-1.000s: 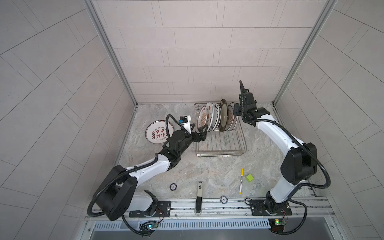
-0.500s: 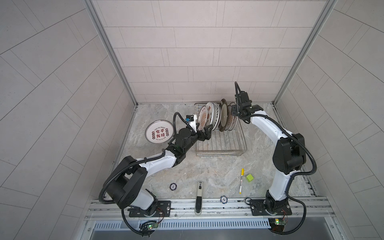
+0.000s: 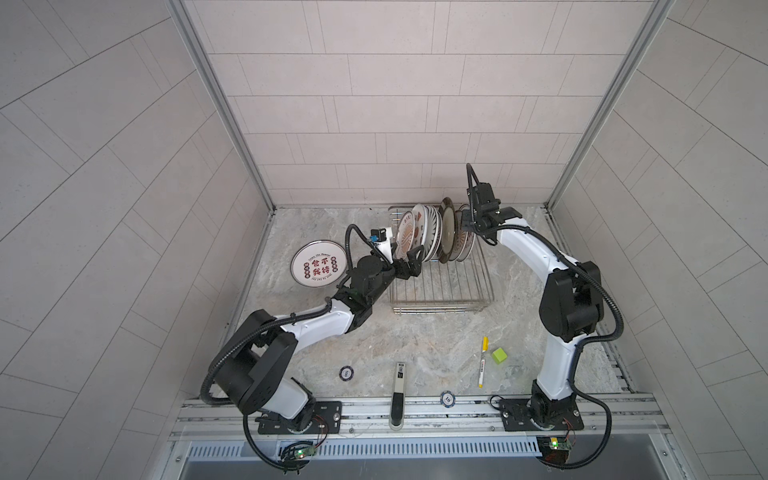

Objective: Unload the plates from the dish rack

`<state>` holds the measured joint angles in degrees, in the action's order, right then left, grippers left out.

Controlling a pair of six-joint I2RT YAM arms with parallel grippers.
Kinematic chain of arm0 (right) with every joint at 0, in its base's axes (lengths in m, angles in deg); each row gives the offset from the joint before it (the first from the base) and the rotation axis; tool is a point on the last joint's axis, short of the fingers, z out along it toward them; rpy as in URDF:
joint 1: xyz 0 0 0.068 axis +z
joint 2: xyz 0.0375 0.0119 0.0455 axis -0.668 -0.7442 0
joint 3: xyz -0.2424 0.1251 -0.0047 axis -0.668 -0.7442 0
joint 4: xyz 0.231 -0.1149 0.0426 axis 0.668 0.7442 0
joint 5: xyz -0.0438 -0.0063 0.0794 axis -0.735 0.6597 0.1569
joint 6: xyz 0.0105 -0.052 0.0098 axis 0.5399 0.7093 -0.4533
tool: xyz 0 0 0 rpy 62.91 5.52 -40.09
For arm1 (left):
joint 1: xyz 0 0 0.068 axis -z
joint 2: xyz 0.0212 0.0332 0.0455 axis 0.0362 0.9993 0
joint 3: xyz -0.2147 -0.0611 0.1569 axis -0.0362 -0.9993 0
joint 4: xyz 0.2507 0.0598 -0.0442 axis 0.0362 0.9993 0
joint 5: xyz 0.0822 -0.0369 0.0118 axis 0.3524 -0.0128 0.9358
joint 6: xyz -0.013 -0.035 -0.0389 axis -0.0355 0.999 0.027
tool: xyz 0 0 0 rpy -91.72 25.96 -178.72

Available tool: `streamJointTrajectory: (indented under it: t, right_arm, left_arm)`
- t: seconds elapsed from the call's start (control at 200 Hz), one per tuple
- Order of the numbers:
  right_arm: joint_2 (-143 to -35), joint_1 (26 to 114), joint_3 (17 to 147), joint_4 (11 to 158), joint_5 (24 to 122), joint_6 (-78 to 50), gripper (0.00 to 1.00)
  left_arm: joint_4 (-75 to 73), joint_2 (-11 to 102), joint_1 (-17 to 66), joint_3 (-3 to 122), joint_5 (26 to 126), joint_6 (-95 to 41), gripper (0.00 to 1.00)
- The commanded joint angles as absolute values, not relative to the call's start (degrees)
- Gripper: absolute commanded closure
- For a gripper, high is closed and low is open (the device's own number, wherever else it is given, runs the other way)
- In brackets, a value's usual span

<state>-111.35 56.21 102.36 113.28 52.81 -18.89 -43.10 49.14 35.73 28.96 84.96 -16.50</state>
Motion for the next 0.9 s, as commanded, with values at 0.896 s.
streamJointTrajectory:
  t: [0.896]
  right_arm:
    - [-112.18,59.34,106.65,115.63,43.52,-17.65,0.9]
  left_arm:
    - [-41.23,45.51,36.07,27.87,88.58,-18.21,0.0]
